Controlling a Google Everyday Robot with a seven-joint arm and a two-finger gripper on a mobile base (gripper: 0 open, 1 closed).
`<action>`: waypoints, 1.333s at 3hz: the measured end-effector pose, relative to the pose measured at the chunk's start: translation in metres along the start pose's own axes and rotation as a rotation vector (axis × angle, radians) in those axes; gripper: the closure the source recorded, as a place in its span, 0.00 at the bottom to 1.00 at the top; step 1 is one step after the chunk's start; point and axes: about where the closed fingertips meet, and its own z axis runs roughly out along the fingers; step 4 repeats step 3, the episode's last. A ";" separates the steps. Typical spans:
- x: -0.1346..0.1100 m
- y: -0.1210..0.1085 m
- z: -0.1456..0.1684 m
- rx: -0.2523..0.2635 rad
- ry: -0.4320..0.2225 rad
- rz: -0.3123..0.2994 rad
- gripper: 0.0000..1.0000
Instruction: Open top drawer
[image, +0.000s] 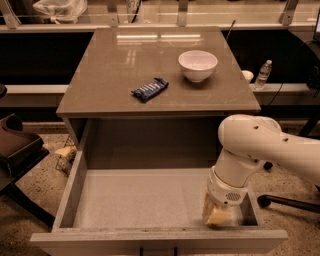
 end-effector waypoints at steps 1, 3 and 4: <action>0.000 0.001 0.000 0.001 0.001 0.000 0.10; 0.000 0.001 0.000 0.002 0.003 -0.001 0.00; 0.000 0.001 0.000 0.002 0.003 -0.001 0.00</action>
Offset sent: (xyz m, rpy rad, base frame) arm -0.0005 -0.0001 0.0004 -0.0011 -0.0009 0.0005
